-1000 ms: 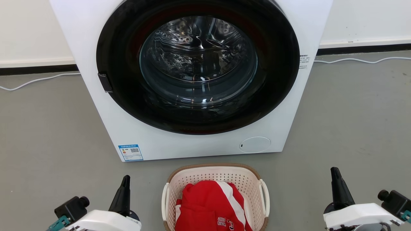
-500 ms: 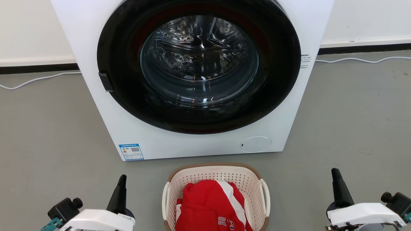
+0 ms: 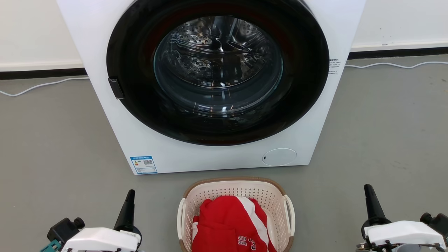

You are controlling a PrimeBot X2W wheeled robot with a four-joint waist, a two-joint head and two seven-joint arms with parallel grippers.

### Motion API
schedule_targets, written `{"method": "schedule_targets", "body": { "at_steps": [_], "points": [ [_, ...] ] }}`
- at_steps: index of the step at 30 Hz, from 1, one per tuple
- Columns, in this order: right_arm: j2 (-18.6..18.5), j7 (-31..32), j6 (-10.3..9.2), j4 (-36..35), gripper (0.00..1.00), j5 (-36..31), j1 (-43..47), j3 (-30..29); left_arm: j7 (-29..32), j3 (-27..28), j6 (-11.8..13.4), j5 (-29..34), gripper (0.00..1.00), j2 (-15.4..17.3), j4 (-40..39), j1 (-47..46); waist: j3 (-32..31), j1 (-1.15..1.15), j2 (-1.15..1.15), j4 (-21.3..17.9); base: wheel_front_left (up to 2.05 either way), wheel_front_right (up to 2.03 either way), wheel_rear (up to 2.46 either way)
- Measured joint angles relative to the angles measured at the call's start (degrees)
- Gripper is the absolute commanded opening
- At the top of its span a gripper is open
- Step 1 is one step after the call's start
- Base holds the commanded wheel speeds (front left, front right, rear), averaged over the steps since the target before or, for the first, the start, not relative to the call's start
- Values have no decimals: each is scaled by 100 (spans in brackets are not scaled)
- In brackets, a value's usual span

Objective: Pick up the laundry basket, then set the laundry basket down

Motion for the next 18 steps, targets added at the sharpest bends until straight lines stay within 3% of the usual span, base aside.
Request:
{"method": "schedule_targets", "body": {
  "at_steps": [18],
  "points": [
    [18, 303, 0, -26, 0, 1146, -10, -57, 326, 130, 0, -1085, 0, 1, -45, -9, 21, 0, 0, 24, 0, 0, 0]
  ]
}}
